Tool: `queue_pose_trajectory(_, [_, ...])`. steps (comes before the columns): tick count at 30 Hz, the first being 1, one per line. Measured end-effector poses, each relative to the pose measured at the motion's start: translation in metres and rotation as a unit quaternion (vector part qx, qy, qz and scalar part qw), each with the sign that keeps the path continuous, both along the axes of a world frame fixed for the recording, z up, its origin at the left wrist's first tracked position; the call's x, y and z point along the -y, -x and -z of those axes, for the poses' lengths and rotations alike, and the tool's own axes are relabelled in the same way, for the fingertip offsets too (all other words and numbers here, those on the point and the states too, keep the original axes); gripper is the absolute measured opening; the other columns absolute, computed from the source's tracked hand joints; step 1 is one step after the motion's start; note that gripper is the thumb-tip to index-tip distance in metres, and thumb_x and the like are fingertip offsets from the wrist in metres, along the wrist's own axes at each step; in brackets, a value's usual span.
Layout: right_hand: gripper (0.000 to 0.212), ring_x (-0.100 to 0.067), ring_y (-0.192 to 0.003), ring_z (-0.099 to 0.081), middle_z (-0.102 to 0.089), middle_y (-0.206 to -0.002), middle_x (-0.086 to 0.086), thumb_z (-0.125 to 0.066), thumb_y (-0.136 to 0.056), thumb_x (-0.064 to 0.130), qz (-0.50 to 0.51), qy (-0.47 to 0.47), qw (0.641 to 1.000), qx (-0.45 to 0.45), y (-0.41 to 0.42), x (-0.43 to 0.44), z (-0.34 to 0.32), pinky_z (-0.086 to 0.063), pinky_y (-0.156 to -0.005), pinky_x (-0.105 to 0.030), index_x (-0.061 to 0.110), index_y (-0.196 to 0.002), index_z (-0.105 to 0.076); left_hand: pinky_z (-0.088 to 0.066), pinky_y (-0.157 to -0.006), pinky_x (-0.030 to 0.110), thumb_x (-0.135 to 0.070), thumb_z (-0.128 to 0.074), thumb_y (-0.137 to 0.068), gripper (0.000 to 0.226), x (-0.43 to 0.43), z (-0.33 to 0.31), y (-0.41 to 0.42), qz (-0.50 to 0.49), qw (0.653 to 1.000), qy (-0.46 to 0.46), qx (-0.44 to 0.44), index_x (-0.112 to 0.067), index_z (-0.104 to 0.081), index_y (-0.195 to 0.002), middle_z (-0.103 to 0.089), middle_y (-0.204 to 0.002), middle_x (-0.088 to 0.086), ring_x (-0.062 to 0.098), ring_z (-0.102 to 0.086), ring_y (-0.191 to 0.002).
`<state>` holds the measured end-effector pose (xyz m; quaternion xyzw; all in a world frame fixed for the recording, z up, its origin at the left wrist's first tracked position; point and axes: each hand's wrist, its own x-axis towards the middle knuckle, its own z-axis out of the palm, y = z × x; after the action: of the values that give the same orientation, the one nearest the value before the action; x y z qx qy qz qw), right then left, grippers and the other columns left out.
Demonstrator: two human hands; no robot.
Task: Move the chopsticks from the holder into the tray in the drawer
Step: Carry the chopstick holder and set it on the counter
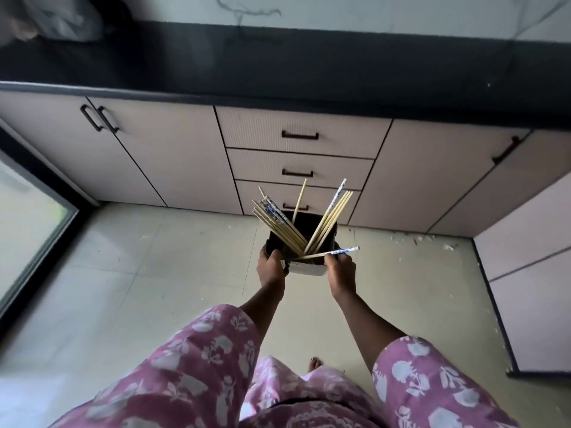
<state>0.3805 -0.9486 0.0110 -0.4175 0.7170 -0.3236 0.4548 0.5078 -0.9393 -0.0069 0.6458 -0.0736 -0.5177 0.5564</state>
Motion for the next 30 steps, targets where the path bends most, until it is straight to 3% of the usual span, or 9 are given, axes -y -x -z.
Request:
queue_pose_trajectory(5, [0.029, -0.025, -0.069, -0.045, -0.049, -0.064, -0.006, -0.048, -0.081, 0.026, -0.024, 0.051, 0.998, -0.007, 0.015, 0.085, -0.033, -0.030, -0.059, -0.030, 0.018, -0.054, -0.040, -0.047, -0.064, 0.031, -0.002, -0.041, -0.082, 0.039, 0.082, -0.035, 0.021, -0.045, 0.998, 0.037, 0.001, -0.014, -0.056, -0.115, -0.054, -0.085, 0.004, 0.015, -0.049, -0.073])
queue_pose_trajectory(8, [0.022, -0.026, -0.069, -0.046, -0.051, -0.065, -0.008, -0.041, -0.068, 0.035, -0.032, 0.076, 0.997, 0.002, 0.014, 0.130, -0.053, -0.029, -0.056, -0.030, 0.017, -0.054, -0.041, -0.045, -0.071, 0.035, -0.002, -0.041, -0.083, 0.033, 0.131, -0.055, 0.021, -0.055, 0.996, 0.068, 0.008, -0.014, -0.057, -0.109, -0.054, -0.087, 0.006, 0.018, -0.049, -0.075])
queue_pose_trajectory(13, [0.030, -0.027, -0.065, -0.048, -0.051, -0.061, -0.008, -0.049, -0.078, 0.032, -0.029, 0.107, 0.994, 0.010, -0.002, 0.209, -0.081, -0.028, -0.047, -0.030, 0.009, -0.059, -0.046, -0.046, -0.067, 0.032, -0.004, -0.040, -0.084, 0.031, 0.214, -0.083, 0.002, -0.040, 0.994, 0.102, 0.022, -0.014, -0.054, -0.111, -0.053, -0.079, 0.000, 0.016, -0.049, -0.072])
queue_pose_trajectory(15, [0.027, -0.029, -0.073, -0.052, -0.055, -0.074, -0.015, -0.051, -0.085, 0.027, -0.020, 0.105, 0.994, 0.013, -0.011, 0.244, -0.090, -0.032, -0.054, -0.030, 0.004, -0.070, -0.052, -0.047, -0.072, 0.035, -0.006, -0.040, -0.086, 0.032, 0.248, -0.092, -0.007, -0.028, 0.993, 0.111, 0.022, -0.011, -0.052, -0.116, -0.053, -0.081, 0.001, 0.016, -0.050, -0.075])
queue_pose_trajectory(18, [0.026, -0.033, -0.087, -0.055, -0.057, -0.091, -0.020, -0.050, -0.088, 0.026, -0.006, 0.105, 0.994, 0.015, -0.023, 0.291, -0.104, -0.033, -0.065, -0.031, 0.000, -0.086, -0.057, -0.046, -0.065, 0.030, -0.009, -0.040, -0.089, 0.037, 0.294, -0.106, -0.022, -0.005, 0.992, 0.127, 0.015, -0.012, -0.048, -0.125, -0.054, -0.084, 0.001, 0.014, -0.051, -0.075])
queue_pose_trajectory(21, [0.035, -0.032, -0.091, -0.055, -0.056, -0.099, -0.019, -0.049, -0.089, 0.028, 0.004, 0.111, 0.994, 0.015, -0.035, 0.334, -0.119, -0.034, -0.064, -0.031, -0.005, -0.099, -0.058, -0.047, -0.066, 0.030, -0.014, -0.042, -0.091, 0.037, 0.337, -0.120, -0.035, 0.017, 0.990, 0.142, 0.015, -0.013, -0.045, -0.128, -0.055, -0.088, 0.002, 0.014, -0.052, -0.077])
queue_pose_trajectory(24, [0.024, -0.022, -0.069, -0.050, -0.053, -0.079, -0.009, -0.049, -0.088, 0.022, 0.005, 0.124, 0.991, 0.047, -0.047, 0.374, -0.133, -0.032, -0.050, -0.028, 0.002, -0.078, -0.057, -0.048, -0.069, 0.031, -0.015, -0.043, -0.092, 0.042, 0.376, -0.130, -0.049, 0.043, 0.987, 0.152, 0.026, -0.011, -0.041, -0.134, -0.054, -0.091, 0.002, 0.015, -0.052, -0.080])
queue_pose_trajectory(26, [0.026, -0.019, -0.061, -0.047, -0.051, -0.068, -0.005, -0.050, -0.086, 0.019, 0.014, 0.133, 0.990, 0.047, -0.056, 0.401, -0.139, -0.031, -0.048, -0.028, 0.008, -0.063, -0.050, -0.049, -0.070, 0.031, -0.015, -0.044, -0.092, 0.043, 0.405, -0.136, -0.059, 0.052, 0.987, 0.146, 0.034, -0.012, -0.040, -0.134, -0.054, -0.095, 0.004, 0.015, -0.052, -0.081])
queue_pose_trajectory(30, [0.031, -0.013, -0.051, -0.042, -0.046, -0.056, 0.000, -0.051, -0.085, 0.016, 0.024, 0.142, 0.988, 0.055, -0.070, 0.450, -0.147, -0.028, -0.045, -0.026, 0.013, -0.055, -0.047, -0.052, -0.073, 0.036, -0.018, -0.045, -0.090, 0.041, 0.460, -0.144, -0.076, 0.052, 0.989, 0.124, 0.061, -0.011, -0.044, -0.131, -0.052, -0.107, 0.010, 0.020, -0.053, -0.087])
